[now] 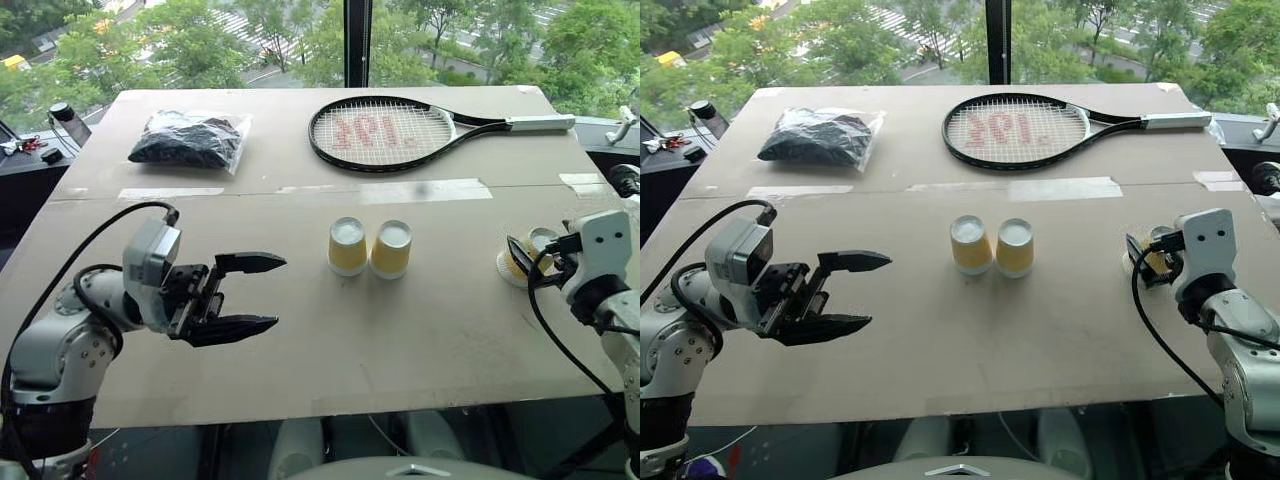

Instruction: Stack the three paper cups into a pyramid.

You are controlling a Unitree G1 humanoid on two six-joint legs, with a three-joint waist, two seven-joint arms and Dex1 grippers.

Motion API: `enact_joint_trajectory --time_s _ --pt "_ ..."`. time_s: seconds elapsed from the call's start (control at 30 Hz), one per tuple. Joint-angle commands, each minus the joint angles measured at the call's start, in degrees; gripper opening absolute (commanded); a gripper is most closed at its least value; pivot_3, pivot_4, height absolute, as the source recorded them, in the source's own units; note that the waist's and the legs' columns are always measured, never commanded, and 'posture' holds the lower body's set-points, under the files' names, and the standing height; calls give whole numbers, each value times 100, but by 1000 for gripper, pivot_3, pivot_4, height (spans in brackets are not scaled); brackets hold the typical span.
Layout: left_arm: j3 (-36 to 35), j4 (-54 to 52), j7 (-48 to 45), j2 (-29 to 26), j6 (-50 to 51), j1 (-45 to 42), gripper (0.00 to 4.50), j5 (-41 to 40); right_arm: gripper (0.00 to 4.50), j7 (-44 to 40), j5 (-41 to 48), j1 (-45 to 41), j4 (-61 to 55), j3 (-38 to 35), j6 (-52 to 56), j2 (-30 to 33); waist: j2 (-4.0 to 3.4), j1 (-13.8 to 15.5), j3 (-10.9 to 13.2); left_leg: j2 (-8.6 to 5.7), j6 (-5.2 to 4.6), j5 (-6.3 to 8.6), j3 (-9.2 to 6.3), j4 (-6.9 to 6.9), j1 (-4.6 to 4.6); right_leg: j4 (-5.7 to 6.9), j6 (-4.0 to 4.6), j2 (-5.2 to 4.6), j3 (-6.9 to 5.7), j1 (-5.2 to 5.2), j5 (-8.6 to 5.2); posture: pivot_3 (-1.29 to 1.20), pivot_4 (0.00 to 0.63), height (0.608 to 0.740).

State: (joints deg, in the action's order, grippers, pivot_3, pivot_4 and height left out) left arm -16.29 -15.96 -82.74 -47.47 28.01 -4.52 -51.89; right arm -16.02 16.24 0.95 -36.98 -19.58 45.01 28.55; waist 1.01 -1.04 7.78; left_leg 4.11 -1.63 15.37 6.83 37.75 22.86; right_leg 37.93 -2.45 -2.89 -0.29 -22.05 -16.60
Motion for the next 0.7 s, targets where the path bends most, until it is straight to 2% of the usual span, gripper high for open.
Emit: enact_joint_trajectory --time_s 0.03,0.27,0.7 --pt "-43 -29 -55 -1 -51 -70 4500 -26 4486 218 13 -67 6 -176 35 -164 0 7 0 2 0 0 -1 0 0 0 0 1 -1 -1 0 0 150 740" --pt "-68 -192 37 35 -126 57 4500 0 4486 391 173 -194 420 -379 9 -536 1 25 -1 4 0 0 1 0 1 -1 -1 0 2 0 0 0 150 740" --pt "-75 -252 84 68 -252 143 4500 70 4486 248 237 -138 399 -304 -371 -506 1 21 -1 4 0 0 0 0 0 0 -1 1 2 0 0 0 150 740"
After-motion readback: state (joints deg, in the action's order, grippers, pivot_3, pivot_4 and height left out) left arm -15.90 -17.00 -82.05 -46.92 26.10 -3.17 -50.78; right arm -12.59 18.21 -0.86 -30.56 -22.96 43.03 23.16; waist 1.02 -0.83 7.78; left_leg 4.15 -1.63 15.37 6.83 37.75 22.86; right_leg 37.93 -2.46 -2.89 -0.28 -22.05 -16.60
